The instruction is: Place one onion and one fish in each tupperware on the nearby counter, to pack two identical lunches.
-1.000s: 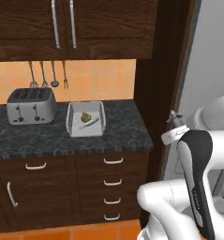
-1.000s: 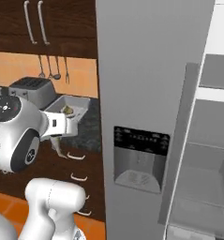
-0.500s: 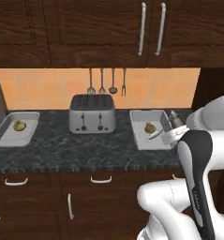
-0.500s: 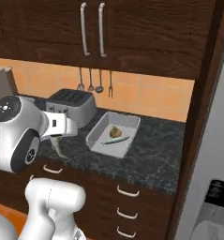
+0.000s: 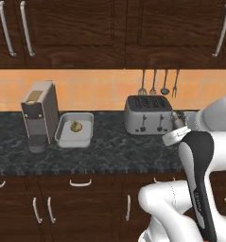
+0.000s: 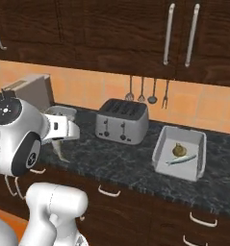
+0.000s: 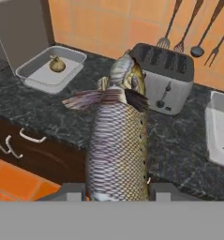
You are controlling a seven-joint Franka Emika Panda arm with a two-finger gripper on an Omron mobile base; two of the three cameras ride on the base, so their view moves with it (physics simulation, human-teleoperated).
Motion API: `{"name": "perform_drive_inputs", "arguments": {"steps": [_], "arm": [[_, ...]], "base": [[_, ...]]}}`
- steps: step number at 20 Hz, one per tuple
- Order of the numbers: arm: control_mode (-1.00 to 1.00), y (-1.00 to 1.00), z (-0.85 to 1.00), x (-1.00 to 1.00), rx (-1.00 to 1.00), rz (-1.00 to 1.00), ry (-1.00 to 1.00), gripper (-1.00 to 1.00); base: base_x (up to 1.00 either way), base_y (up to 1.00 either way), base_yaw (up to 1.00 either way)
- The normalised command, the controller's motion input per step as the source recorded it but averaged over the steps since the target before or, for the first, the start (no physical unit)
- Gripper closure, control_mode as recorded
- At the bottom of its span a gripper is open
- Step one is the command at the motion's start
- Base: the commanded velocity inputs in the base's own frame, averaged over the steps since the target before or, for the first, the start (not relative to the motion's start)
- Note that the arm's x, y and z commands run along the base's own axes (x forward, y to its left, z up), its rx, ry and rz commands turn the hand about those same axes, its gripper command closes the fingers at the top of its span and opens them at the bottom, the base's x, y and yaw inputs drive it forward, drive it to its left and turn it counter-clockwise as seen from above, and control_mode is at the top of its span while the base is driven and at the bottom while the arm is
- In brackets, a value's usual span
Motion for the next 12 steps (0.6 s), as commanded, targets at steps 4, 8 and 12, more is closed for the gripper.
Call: {"name": "perform_drive_inputs", "arguments": {"steps": [4, 8, 12], "arm": [[1.0, 0.0, 0.0, 0.0, 0.0, 0.0, 0.0, 1.0], [1.0, 0.0, 0.0, 0.0, 0.0, 0.0, 0.0, 1.0], [1.0, 0.0, 0.0, 0.0, 0.0, 0.0, 0.0, 1.0]], "base": [[0.25, 1.0, 0.0], [0.54, 1.0, 0.0], [0.59, 1.0, -0.24]]}}
